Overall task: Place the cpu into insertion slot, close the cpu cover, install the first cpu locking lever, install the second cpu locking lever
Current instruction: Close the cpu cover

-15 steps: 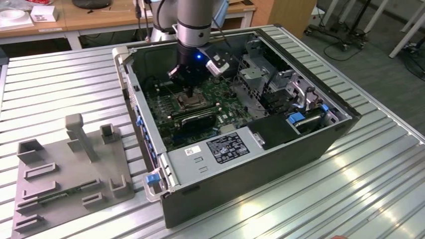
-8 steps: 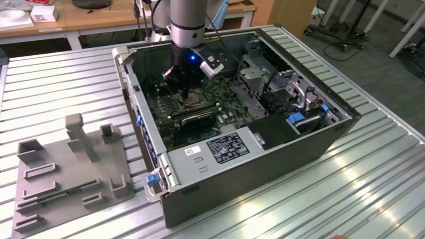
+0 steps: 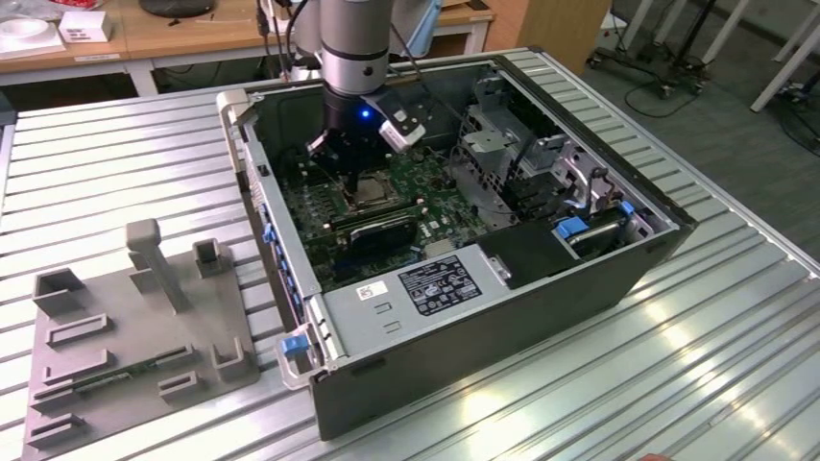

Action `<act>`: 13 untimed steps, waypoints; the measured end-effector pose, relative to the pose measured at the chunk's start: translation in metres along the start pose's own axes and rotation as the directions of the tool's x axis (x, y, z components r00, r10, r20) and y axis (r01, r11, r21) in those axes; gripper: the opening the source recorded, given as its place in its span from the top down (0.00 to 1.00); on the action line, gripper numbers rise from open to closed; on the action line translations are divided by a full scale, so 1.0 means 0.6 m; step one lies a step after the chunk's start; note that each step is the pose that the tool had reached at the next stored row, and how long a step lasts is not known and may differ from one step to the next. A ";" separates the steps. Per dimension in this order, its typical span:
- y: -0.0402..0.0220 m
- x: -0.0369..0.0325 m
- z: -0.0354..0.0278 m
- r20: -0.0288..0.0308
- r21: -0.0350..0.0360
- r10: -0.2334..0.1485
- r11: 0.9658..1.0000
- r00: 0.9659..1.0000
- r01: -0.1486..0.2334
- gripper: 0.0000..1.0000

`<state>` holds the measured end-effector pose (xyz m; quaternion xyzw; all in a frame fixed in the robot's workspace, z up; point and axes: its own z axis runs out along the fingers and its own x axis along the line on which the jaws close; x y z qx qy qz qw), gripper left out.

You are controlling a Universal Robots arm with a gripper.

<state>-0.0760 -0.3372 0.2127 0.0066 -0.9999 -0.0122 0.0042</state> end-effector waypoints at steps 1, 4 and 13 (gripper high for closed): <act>0.000 0.001 0.001 0.000 0.000 0.000 1.000 1.000 0.000 0.89; 0.000 0.001 0.002 0.000 0.000 -0.001 1.000 1.000 0.001 0.89; 0.000 -0.001 0.002 0.000 0.000 -0.001 1.000 1.000 0.001 0.89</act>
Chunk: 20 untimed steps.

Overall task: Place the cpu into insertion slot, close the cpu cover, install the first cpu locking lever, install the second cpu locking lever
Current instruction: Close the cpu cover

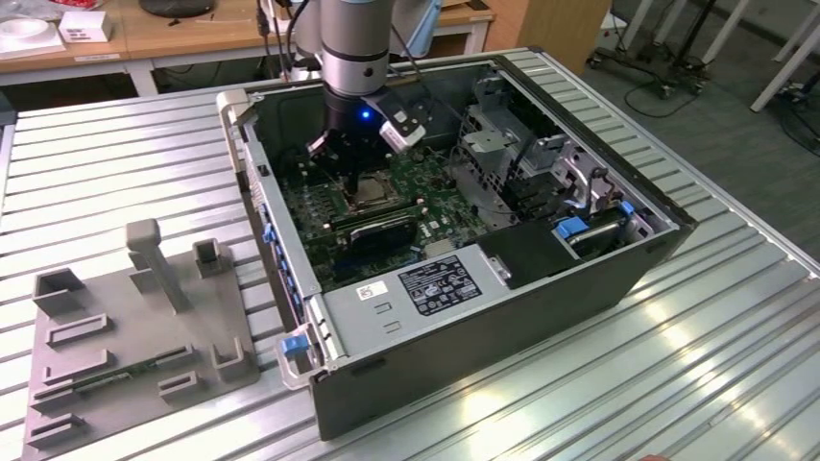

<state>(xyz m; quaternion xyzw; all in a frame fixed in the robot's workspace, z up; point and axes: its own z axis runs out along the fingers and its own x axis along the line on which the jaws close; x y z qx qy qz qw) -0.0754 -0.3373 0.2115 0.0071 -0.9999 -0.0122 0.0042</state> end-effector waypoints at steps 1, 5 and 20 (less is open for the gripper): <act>0.000 0.000 0.000 0.000 0.000 0.000 1.000 1.000 0.000 0.89; 0.000 -0.002 0.000 0.000 0.000 0.000 1.000 1.000 0.000 0.89; 0.000 -0.002 0.010 0.000 0.000 0.000 1.000 1.000 0.000 0.89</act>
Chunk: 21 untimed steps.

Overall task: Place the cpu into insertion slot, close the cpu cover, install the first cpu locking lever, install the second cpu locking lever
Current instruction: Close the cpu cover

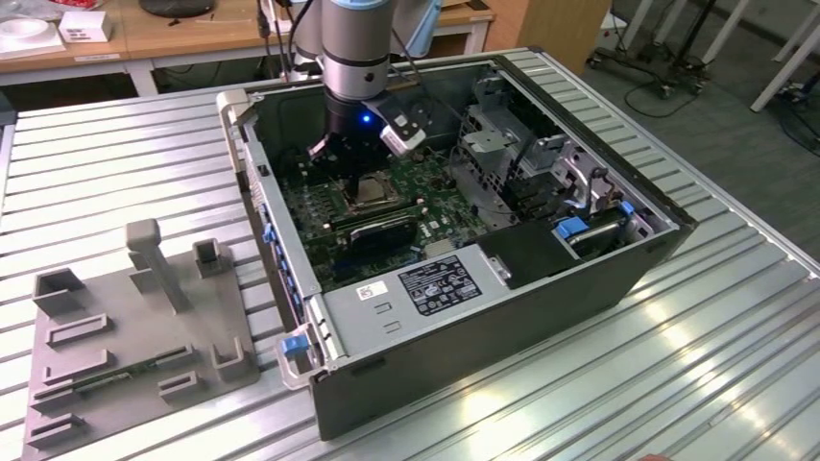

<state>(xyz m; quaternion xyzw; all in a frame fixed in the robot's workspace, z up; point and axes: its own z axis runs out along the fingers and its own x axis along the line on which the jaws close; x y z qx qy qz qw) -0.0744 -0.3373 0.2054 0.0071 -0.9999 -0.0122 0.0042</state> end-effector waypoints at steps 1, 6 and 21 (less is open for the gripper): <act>0.000 0.000 0.000 0.000 0.000 0.000 1.000 1.000 0.000 0.89; 0.000 0.000 0.001 0.000 0.000 0.000 1.000 1.000 0.000 0.89; 0.000 0.000 0.007 0.000 0.000 0.000 1.000 1.000 0.000 0.89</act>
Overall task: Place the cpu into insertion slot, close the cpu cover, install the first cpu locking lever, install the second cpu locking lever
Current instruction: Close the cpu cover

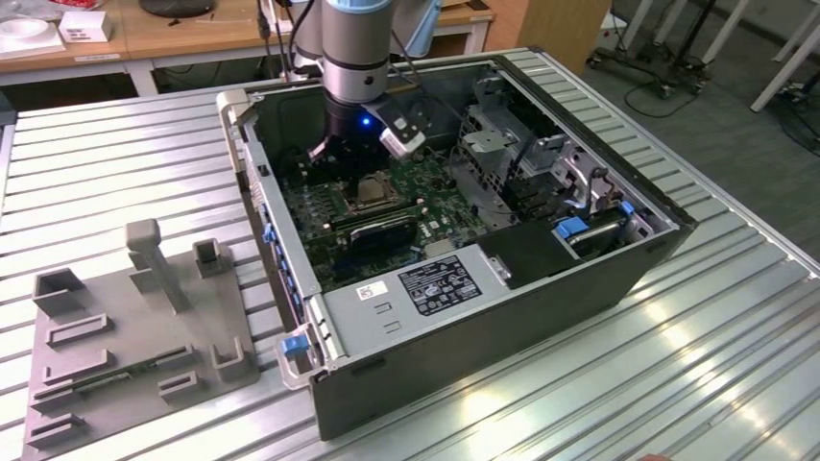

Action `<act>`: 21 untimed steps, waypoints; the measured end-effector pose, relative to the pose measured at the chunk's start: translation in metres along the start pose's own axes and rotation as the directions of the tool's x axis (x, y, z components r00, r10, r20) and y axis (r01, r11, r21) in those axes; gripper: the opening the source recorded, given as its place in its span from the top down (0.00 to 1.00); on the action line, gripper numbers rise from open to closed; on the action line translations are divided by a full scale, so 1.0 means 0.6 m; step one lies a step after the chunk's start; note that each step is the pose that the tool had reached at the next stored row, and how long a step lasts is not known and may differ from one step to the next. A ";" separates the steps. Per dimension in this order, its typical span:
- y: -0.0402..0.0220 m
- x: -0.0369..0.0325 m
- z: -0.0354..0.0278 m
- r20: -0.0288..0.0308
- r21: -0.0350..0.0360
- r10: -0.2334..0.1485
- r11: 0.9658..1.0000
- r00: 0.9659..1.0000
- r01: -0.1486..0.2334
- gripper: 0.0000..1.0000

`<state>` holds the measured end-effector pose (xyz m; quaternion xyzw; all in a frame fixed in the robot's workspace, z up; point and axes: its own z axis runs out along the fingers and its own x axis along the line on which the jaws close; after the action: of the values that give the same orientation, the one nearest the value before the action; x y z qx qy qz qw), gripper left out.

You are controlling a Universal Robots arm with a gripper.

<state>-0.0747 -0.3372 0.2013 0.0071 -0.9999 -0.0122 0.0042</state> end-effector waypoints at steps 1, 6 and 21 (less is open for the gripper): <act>0.000 0.000 0.001 0.000 0.000 0.000 1.000 1.000 0.000 0.89; 0.000 0.000 0.001 0.000 0.000 0.000 1.000 1.000 0.000 0.89; 0.000 0.000 0.005 0.000 0.000 0.000 1.000 1.000 0.000 0.89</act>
<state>-0.0747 -0.3373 0.1986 0.0071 -0.9999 -0.0122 0.0043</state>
